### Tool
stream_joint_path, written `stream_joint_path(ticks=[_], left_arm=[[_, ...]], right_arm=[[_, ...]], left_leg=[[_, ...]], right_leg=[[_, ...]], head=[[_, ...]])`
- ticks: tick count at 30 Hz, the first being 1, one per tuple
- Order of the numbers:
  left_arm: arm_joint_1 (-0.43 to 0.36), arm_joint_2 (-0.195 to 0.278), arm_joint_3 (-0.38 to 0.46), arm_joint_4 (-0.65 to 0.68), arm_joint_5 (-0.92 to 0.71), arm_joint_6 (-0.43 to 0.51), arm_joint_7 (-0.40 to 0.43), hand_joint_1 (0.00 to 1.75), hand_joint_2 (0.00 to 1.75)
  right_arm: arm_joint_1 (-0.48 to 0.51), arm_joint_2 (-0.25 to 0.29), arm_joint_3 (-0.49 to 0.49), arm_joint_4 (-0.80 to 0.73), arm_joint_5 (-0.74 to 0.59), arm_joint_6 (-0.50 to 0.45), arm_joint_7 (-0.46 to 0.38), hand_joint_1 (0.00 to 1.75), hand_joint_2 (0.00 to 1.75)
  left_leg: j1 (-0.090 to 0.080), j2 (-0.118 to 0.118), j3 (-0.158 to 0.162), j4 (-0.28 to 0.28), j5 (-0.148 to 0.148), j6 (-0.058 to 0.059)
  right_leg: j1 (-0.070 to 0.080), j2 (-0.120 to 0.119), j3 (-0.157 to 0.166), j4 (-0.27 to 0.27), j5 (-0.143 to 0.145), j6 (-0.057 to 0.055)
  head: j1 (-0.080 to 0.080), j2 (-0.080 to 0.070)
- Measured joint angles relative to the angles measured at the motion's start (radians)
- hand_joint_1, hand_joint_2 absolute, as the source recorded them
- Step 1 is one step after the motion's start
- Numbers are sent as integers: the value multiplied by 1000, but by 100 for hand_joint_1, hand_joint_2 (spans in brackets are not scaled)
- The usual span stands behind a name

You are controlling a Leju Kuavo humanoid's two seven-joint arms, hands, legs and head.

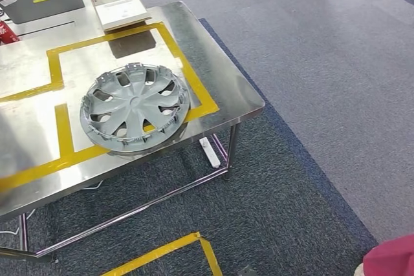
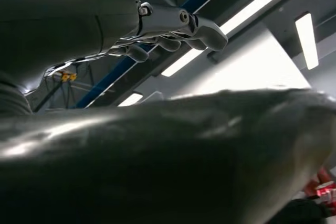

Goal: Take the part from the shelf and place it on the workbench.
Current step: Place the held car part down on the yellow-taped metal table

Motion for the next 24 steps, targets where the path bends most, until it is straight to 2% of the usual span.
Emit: stream_joint_path(ticks=[7,13,24], left_arm=[[16,40,49,33,60,13,15,0,0],[142,65,181,26,141,12,26,0,0],[327,45,395,-7,150,7,-1,0,0]], right_arm=[[0,0,0,0,-11,0,0,0,0],[4,0,0,0,-24,-4,4,0,0],[5,0,0,0,-28,-6,19,0,0]], left_leg=[[0,0,0,0,0,0],[0,1,0,0,-1,-1],[1,1,0,0,-1,-2]], right_leg=[[0,1,0,1,0,0],[0,2,-2,0,-1,-1],[1,2,-2,0,-2,-2]], head=[[0,0],[0,0],[0,0]])
